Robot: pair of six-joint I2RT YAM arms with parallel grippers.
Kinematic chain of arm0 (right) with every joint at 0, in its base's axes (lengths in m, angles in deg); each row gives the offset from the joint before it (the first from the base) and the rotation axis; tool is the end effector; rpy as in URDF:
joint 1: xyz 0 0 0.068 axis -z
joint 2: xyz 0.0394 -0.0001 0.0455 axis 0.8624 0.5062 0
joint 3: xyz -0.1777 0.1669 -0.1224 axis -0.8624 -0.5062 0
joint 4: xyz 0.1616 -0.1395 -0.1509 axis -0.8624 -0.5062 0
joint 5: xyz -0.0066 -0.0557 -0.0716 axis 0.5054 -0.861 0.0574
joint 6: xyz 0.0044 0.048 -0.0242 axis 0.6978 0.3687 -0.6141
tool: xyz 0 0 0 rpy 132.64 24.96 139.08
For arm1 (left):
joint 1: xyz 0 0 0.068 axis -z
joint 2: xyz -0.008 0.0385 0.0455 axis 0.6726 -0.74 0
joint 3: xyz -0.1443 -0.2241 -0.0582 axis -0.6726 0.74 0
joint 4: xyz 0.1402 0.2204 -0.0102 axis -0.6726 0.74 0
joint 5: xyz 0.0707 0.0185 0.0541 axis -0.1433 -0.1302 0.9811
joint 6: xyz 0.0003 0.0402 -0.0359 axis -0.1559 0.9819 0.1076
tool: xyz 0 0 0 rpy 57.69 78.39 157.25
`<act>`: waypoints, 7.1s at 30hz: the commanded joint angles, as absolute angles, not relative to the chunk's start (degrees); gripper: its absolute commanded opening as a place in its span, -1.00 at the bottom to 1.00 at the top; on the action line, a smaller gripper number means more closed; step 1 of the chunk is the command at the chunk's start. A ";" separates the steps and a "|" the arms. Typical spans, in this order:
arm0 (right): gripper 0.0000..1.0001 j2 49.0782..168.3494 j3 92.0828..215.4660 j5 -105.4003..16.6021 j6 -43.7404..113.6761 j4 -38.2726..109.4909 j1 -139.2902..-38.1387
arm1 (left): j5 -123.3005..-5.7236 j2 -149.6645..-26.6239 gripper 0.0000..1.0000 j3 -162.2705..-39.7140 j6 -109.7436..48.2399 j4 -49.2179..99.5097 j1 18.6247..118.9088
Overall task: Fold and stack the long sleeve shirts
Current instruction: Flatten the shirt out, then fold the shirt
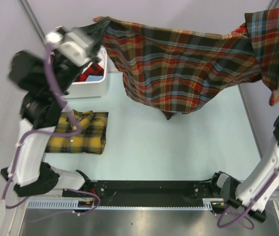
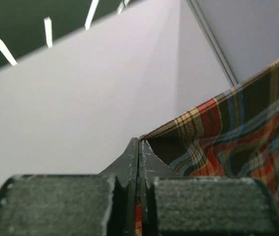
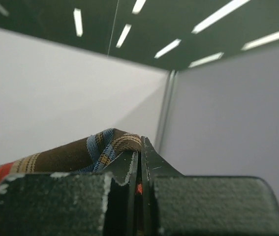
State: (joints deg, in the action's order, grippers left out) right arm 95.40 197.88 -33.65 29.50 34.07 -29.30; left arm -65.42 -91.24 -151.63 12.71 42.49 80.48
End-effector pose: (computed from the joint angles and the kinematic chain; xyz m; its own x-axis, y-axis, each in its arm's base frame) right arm 0.0863 -0.0374 0.6703 0.6669 -0.3636 -0.6504 0.2873 0.9308 -0.2258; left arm 0.1506 -0.1258 0.6393 0.7044 0.1090 -0.7013 0.4098 0.7443 0.5273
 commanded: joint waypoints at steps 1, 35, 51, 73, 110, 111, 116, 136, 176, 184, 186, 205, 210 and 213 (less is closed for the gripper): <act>-1.00 92.23 199.86 -42.80 21.83 42.97 -29.09 | -61.18 -85.43 -1.00 -152.83 15.28 38.06 83.30; -1.00 147.23 183.32 -26.37 0.73 31.12 -52.64 | -70.67 -142.09 -1.00 -149.99 7.89 48.86 58.09; 0.50 168.10 217.99 -32.81 -9.47 6.08 -54.50 | -61.88 -152.93 -0.55 -159.08 14.93 51.51 57.03; -0.12 146.29 173.97 -11.35 5.39 -22.96 -26.63 | -89.30 -121.47 0.66 -125.25 11.68 66.01 55.45; 0.19 140.31 182.26 -24.12 1.52 -21.10 -30.57 | -85.52 -125.40 0.62 -124.78 10.53 63.20 53.96; 0.19 140.40 183.60 -22.35 3.44 -20.93 -32.41 | -85.00 -128.29 0.63 -126.89 10.62 62.94 53.96; 0.16 146.09 188.96 -14.70 10.57 -15.14 -40.15 | -80.95 -140.60 0.68 -145.69 12.46 62.32 53.96; 0.21 164.30 199.52 -16.18 18.31 -4.32 -51.59 | -75.41 -160.13 0.50 -161.55 30.22 49.13 53.25; 0.32 163.33 192.66 -16.80 16.99 -6.51 -47.63 | -77.26 -163.47 -0.77 -162.68 44.81 53.09 53.08; 0.27 163.07 192.31 -17.85 17.43 -5.72 -47.11 | -77.17 -162.86 -1.00 -162.07 44.28 52.56 53.34; 0.25 163.16 192.13 -18.11 17.43 -5.89 -46.67 | -77.17 -162.68 -1.00 -161.80 43.76 52.21 53.43; -1.00 156.31 188.44 -6.35 20.41 -7.13 -44.21 | -79.01 -155.31 -1.00 -156.45 40.86 48.35 53.43; -1.00 151.40 188.36 -2.65 23.05 -7.21 -43.42 | -80.86 -149.60 -1.00 -151.70 40.59 47.64 53.43; -1.00 148.67 187.48 -0.89 23.58 -8.17 -42.98 | -81.65 -146.96 -1.00 -149.24 41.03 47.64 53.17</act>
State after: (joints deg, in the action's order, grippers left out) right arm 156.43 187.72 -6.11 21.54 -7.13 -43.64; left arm -77.75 -155.45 -151.25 41.27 49.58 53.38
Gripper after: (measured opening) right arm 0.011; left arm 0.003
